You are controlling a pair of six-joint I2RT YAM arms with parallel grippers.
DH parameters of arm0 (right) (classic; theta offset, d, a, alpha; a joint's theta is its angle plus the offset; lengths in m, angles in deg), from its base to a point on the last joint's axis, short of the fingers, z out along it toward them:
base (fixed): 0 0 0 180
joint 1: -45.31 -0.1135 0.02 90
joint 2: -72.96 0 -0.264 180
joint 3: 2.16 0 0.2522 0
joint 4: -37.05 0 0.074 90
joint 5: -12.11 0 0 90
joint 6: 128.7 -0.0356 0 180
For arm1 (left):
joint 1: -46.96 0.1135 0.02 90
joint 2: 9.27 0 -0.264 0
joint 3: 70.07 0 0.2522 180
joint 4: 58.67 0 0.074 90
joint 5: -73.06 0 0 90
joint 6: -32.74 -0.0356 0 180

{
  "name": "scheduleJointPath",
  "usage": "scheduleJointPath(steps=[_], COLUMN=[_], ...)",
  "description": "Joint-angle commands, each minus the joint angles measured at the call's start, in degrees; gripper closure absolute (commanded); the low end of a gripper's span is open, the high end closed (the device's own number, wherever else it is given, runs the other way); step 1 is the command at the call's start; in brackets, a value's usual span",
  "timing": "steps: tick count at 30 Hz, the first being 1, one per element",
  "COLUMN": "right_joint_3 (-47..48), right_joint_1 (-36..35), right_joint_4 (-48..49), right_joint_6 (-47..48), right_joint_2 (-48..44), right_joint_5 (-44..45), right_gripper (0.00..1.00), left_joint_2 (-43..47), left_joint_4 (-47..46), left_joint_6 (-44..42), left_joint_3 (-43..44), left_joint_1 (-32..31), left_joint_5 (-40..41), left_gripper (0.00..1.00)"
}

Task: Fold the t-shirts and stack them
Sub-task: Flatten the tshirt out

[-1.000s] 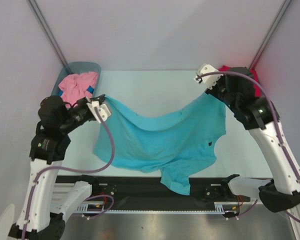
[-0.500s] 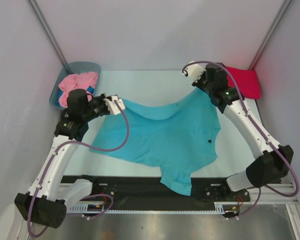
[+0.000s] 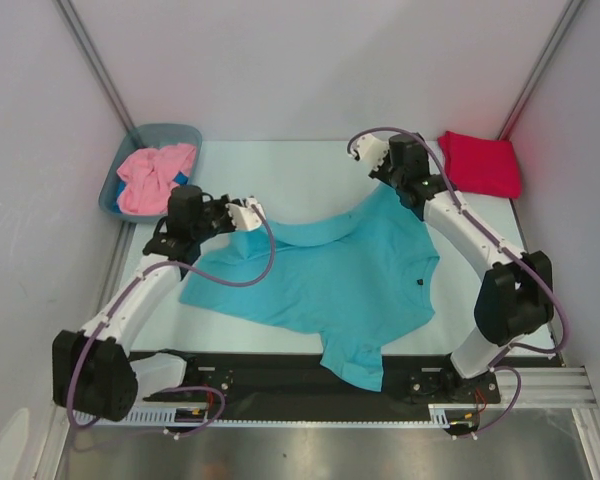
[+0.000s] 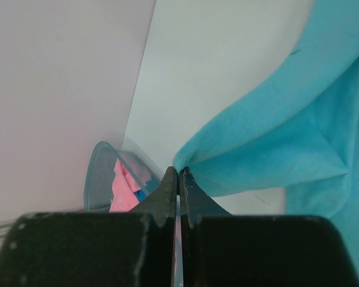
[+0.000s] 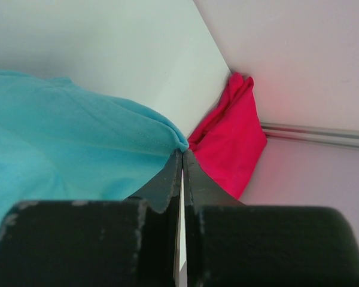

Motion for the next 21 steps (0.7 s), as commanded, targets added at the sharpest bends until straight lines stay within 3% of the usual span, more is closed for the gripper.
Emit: scheduleJointPath(steps=[1,3,5,10,14,15,21], right_joint_3=[-1.6,-1.9,-2.0,-1.5,-0.5,0.4,4.0], right_joint_1=[0.2,0.1,0.2,0.2,0.1,0.0,0.1], right_joint_4=[6.2,8.2,10.7,15.7,20.1,20.6,24.8], right_joint_6=[1.3,1.9,2.0,3.3,4.2,4.2,5.2], right_joint_2=[1.2,2.8,4.6,8.1,11.1,12.6,17.6], right_joint_5=[2.1,3.6,5.2,8.5,11.1,11.5,13.9], right_gripper=[1.00,1.00,1.00,1.00,1.00,1.00,1.00], left_joint_2=[-3.9,-8.2,-10.8,-19.9,-27.8,-29.4,-41.3], left_joint_4=[-10.6,-15.1,-16.5,-33.8,-47.0,-54.1,-62.0], left_joint_6=[0.4,0.1,-0.5,-4.0,-8.6,-10.6,-14.5], left_joint_3=[-1.2,-0.9,0.5,1.2,2.5,2.8,11.6], left_joint_1=[-1.4,-2.8,-2.8,-4.3,-5.4,-5.7,-6.3], left_joint_5=[8.1,14.9,16.7,28.3,33.1,33.9,37.4], left_gripper=[1.00,1.00,1.00,1.00,1.00,1.00,1.00])
